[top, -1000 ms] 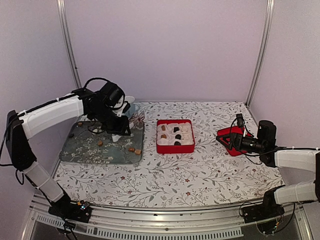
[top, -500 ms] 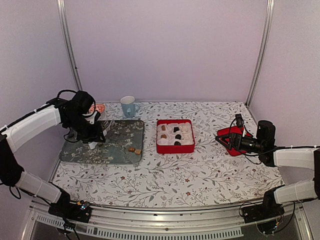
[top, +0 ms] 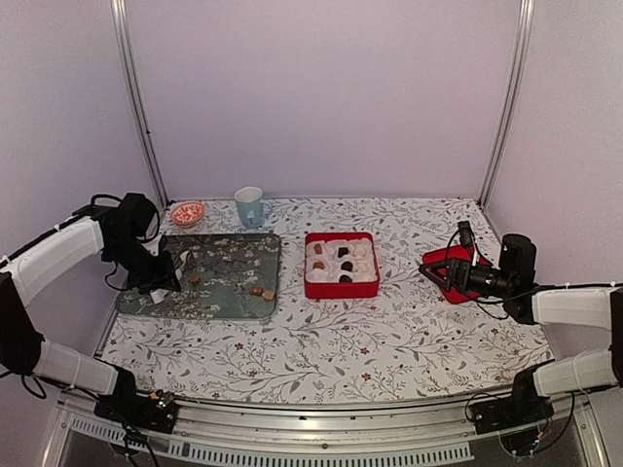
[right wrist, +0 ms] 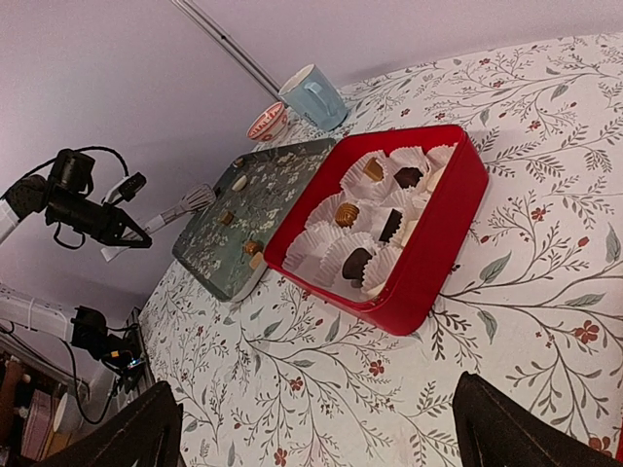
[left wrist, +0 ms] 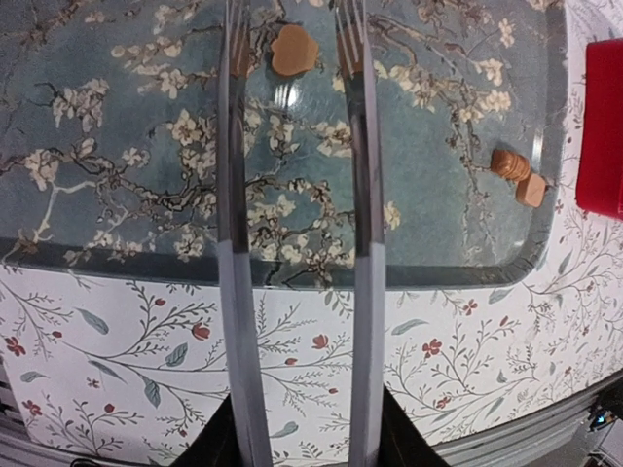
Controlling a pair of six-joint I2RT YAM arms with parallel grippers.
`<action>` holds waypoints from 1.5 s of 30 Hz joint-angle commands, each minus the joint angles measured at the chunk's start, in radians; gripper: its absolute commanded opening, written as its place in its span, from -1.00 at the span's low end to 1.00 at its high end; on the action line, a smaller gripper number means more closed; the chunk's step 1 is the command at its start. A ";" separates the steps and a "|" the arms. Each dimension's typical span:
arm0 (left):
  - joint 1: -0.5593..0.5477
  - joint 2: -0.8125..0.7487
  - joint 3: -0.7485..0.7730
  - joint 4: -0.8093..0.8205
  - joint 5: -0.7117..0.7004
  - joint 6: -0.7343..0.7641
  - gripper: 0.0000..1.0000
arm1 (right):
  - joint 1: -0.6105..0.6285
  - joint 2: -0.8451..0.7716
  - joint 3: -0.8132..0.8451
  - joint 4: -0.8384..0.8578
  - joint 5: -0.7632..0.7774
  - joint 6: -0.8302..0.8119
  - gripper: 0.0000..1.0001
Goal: Pack the chocolate
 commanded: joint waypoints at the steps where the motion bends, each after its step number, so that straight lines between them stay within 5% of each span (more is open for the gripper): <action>1: 0.022 -0.021 -0.014 0.002 0.006 0.020 -0.30 | 0.002 0.006 -0.009 0.023 -0.012 0.012 0.98; 23: 0.004 0.077 -0.035 0.025 0.051 0.056 -0.28 | 0.003 0.030 -0.006 0.038 -0.017 0.014 0.98; 45: -0.019 0.081 0.019 0.021 0.050 0.058 -0.52 | 0.002 0.044 0.001 0.038 -0.016 0.016 0.98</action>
